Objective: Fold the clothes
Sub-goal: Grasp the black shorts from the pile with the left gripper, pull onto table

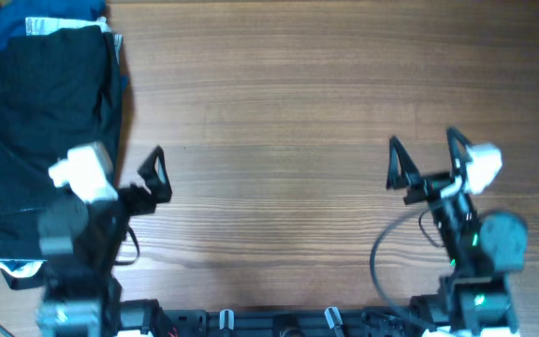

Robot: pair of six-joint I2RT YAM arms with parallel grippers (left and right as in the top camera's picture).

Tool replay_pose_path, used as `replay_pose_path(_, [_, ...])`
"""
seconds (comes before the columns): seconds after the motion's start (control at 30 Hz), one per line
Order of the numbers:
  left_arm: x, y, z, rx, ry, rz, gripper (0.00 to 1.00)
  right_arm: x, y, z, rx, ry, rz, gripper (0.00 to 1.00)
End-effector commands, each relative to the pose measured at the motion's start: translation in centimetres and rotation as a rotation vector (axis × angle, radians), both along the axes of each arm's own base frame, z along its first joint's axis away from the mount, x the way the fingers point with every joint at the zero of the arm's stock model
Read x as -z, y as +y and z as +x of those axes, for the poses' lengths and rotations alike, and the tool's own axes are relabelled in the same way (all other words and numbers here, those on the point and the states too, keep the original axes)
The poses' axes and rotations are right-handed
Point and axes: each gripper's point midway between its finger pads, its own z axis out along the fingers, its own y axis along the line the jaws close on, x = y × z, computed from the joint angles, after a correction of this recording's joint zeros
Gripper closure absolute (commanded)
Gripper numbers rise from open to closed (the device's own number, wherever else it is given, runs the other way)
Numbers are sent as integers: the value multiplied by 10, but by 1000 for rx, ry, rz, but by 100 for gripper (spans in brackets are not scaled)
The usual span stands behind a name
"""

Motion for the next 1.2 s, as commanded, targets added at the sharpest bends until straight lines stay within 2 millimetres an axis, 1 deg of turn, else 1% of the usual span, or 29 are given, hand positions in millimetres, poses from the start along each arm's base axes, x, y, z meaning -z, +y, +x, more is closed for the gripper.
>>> replay_pose_path(0.0, [-37,1,26,8,151,12,0,-23,23,34,-130,131,-32,0])
replay_pose_path(0.03, [-41,-2,31,33,198,15,0,-22,24,47,-137,200,-42,0])
replay_pose_path(0.07, [-50,-9,38,94,244,32,0,-20,25,59,-143,276,-55,0])
replay_pose_path(0.13, [-62,-16,56,162,302,47,0,-13,26,84,-159,423,-97,0])
replay_pose_path(0.17, [-60,-14,70,167,331,71,0,-5,26,101,-165,508,-104,0])
replay_pose_path(0.2, [-56,-6,80,143,347,98,0,-2,27,109,-169,539,-105,0])
replay_pose_path(0.27, [-45,19,93,51,387,124,0,6,31,126,-191,583,-91,0])
replay_pose_path(0.3, [-36,47,98,-33,417,128,0,13,40,134,-246,592,-71,0])
replay_pose_path(0.37, [-21,95,98,-155,465,90,0,24,52,138,-316,615,-39,0])
replay_pose_path(0.47, [0,171,87,-344,517,34,0,35,63,138,-390,647,-5,0])
replay_pose_path(0.53, [17,230,82,-474,523,-4,0,42,63,140,-391,663,-2,0])
replay_pose_path(0.6, [42,269,81,-513,555,5,0,47,63,141,-394,671,-8,1])
replay_pose_path(0.63, [61,286,77,-503,595,32,0,49,63,142,-392,675,-11,0])
replay_pose_path(0.67, [74,297,75,-491,625,50,0,50,63,143,-392,679,-10,0])
replay_pose_path(0.73, [107,324,67,-505,679,40,3,53,63,143,-391,686,-9,0])
replay_pose_path(0.8, [128,337,61,-493,718,48,4,54,63,142,-392,690,-8,0])
replay_pose_path(0.83, [146,343,55,-470,758,52,5,55,63,141,-392,697,-7,0])
replay_pose_path(0.9, [174,351,44,-463,815,23,7,58,63,138,-392,716,-4,0])
replay_pose_path(0.97, [190,356,37,-469,842,-3,9,60,63,137,-392,727,-3,1])
replay_pose_path(1.03, [208,361,29,-473,874,-31,14,60,63,136,-392,730,-2,0])
replay_pose_path(1.1, [217,364,24,-480,890,-49,15,61,63,136,-392,731,-2,0])
replay_pose_path(1.13, [221,366,20,-486,896,-58,17,61,63,136,-392,732,-2,1])
replay_pose_path(1.17, [223,368,18,-492,898,-63,23,61,63,136,-392,732,-2,0])
